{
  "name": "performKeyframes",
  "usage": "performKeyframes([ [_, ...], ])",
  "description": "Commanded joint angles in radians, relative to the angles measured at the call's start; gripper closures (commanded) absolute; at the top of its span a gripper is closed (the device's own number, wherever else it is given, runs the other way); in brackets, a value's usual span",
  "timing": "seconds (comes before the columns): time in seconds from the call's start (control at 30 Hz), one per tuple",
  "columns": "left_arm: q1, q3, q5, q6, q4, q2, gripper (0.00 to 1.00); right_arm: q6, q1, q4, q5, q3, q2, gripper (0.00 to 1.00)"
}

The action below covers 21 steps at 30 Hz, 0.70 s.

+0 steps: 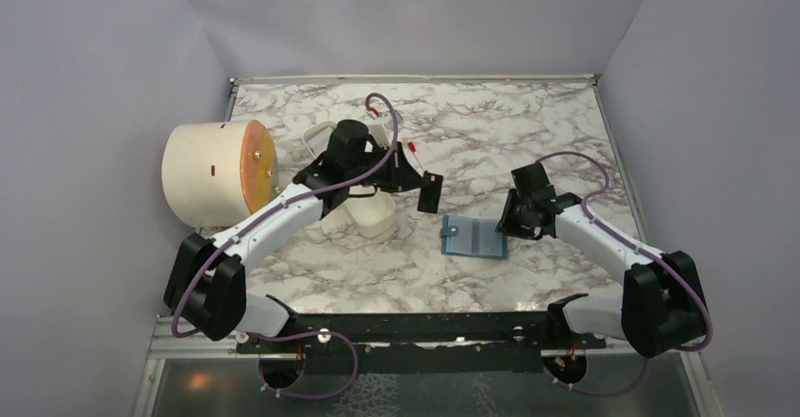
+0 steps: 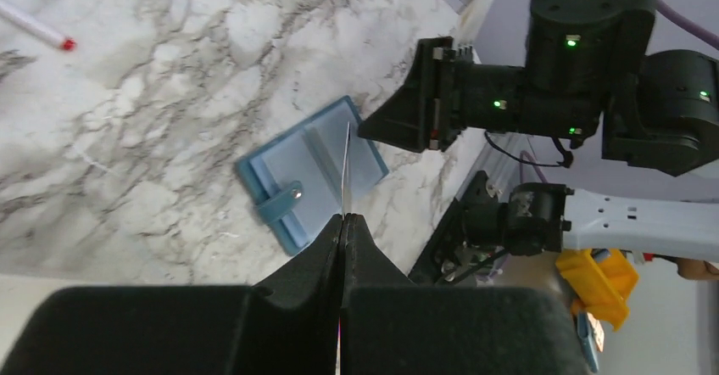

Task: Put the credit cards into the card holder
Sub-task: Pick up the credit card from the storage box, then insert the credit card into the card holder.

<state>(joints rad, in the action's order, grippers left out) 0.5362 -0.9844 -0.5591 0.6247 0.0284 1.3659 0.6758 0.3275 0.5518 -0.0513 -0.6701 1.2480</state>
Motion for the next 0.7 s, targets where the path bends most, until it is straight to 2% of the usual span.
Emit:
performKeyframes([
  [0.0, 0.097, -0.008, 0.019, 0.089, -0.104, 0.069, 1.0, -0.007, 0.005, -0.03, -0.037, 0.027, 0.049, 0.74],
  [0.33, 0.196, 0.047, 0.025, 0.226, -0.238, 0.214, 1.0, -0.004, 0.007, -0.105, 0.019, 0.1, 0.042, 0.8],
  [0.53, 0.217, 0.023, 0.041, 0.234, -0.25, 0.309, 1.0, -0.005, 0.007, -0.103, 0.002, 0.09, 0.082, 0.85],
  [0.67, 0.22, -0.003, 0.002, 0.221, -0.254, 0.419, 1.0, -0.005, 0.007, -0.12, 0.032, 0.097, 0.061, 0.86],
])
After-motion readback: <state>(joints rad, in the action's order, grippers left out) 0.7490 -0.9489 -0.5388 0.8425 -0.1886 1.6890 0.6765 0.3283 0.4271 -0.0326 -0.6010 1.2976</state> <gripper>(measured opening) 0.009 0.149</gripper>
